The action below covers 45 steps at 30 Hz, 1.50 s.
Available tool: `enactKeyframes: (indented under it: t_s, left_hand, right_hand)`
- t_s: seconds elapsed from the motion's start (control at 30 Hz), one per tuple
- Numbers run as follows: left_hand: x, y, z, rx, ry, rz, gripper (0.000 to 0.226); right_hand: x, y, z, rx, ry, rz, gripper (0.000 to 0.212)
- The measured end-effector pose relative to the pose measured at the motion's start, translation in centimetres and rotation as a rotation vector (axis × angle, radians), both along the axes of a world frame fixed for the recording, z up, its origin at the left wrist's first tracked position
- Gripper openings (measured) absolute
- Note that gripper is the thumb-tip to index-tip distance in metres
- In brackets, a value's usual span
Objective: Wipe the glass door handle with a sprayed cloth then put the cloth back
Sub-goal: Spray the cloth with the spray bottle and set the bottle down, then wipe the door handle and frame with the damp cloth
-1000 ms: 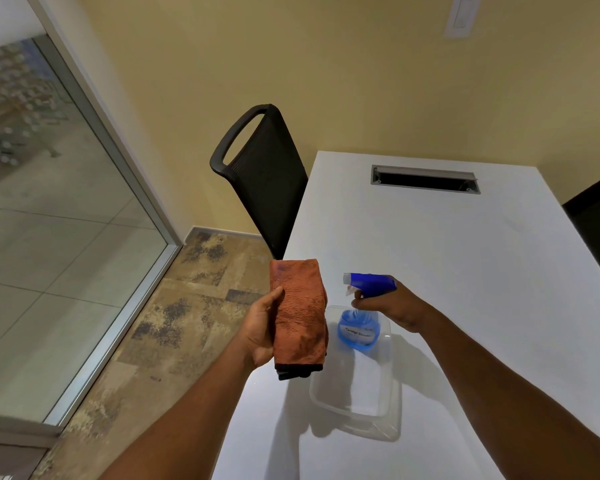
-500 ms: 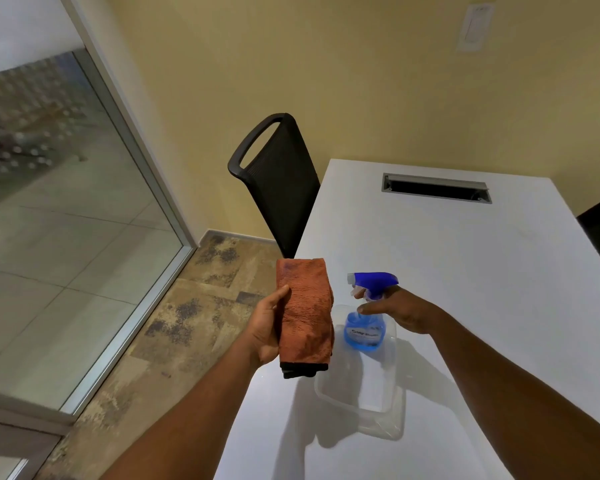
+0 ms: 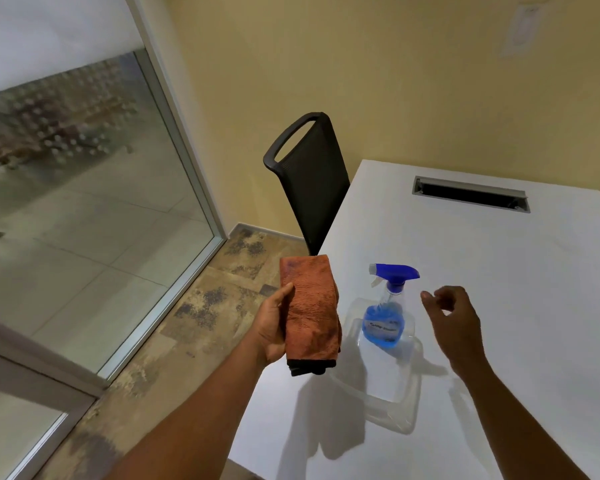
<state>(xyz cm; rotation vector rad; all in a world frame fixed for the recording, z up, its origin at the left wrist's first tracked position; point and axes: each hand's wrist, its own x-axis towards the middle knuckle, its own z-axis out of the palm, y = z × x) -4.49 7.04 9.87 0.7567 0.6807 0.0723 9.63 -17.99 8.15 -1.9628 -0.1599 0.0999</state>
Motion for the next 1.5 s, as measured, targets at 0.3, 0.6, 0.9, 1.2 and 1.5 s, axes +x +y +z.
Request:
enactKeyframes:
  t_s: [0.3,0.6,0.9,1.2,1.5]
  left_hand:
    - [-1.9,1.0,0.7,0.007,-0.096,0.013,0.047]
    - [-8.0,4.0,1.9,0.023,-0.167,-0.020,0.054]
    - [-18.0,9.2,1.6,0.037,-0.159,0.028,0.054]
    - [-28.8,14.5,1.1,0.174,-0.067,0.125,0.041]
    - [-39.3,19.9,1.8,0.235,-0.051,0.400,0.043]
  right_hand:
    - [-5.8,7.4,1.5,0.097,0.098,0.356,0.020]
    - [-10.3,15.5,4.5,0.312,0.574,0.559,0.058]
    - [-19.3,21.6,4.1,0.371,0.887,0.591,0.065]
    - [-29.0,28.0,4.5,0.346,0.879,0.695,0.035]
    - [-37.4,37.0,4.8,0.300,0.884,0.901,0.044]
